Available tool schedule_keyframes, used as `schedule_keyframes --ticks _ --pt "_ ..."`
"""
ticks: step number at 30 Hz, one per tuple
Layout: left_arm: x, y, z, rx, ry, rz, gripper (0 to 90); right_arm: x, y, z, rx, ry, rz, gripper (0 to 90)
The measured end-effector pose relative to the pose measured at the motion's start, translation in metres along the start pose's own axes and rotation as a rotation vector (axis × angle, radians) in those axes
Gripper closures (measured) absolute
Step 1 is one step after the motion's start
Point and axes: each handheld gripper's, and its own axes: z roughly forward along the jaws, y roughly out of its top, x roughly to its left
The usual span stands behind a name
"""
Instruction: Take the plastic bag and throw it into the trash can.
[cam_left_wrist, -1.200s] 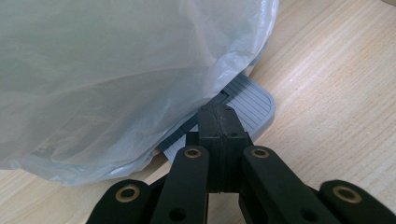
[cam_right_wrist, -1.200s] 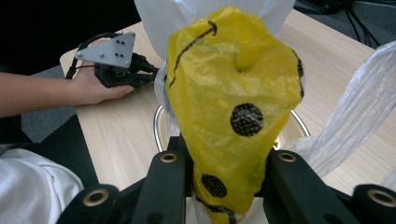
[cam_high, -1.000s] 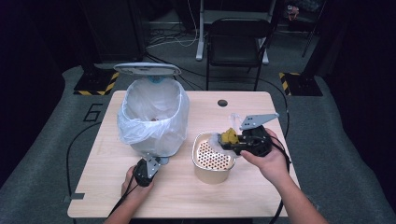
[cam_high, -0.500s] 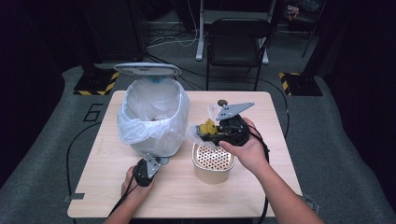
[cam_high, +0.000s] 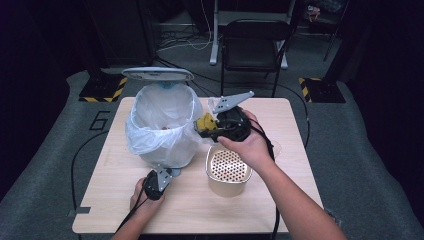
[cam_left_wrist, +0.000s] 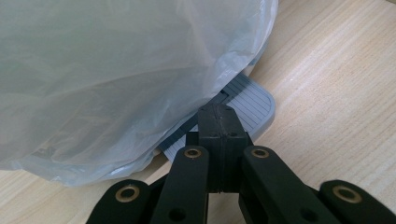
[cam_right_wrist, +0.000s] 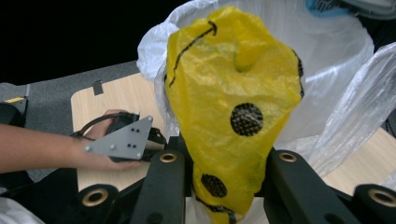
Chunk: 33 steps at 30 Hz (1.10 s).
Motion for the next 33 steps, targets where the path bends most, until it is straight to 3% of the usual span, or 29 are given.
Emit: schedule_keyframes --ticks 11,33 --pt "0.001 0.0 0.0 0.005 -0.009 -0.005 90.0 -0.003 0.031 0.018 -0.001 -0.003 -0.024 74.5" --pt "0.001 0.0 0.0 0.005 -0.01 -0.005 90.0 0.004 0.062 0.056 -0.019 -0.009 -0.051 74.3"
